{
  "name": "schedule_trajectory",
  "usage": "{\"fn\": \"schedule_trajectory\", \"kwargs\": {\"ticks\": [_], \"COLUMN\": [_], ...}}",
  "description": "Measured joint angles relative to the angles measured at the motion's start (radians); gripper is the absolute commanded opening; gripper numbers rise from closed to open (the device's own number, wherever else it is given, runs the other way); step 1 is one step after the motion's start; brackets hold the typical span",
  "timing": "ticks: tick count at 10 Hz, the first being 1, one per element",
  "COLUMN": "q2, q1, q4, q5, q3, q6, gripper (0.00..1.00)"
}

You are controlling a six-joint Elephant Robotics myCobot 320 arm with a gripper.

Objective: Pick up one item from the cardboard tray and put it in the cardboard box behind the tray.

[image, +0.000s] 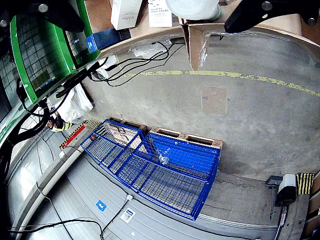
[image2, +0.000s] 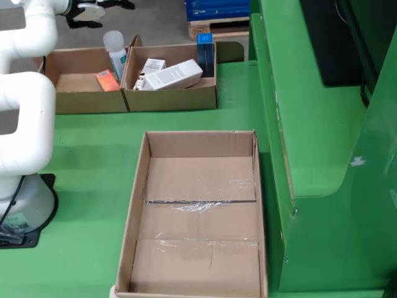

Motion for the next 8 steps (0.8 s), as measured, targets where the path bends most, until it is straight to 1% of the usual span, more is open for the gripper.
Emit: {"fn": "schedule_trajectory", "kwargs": {"ticks": [4, 8], "q2": [0.0, -0.001], "q1": [-0.002, -0.003], "q4": [0.0, 0.0], "q5": [0.0, 0.0], "q3": [0.0, 0.0], "q6": [0.02, 0.066], "gripper": [1.0, 1.0]}}
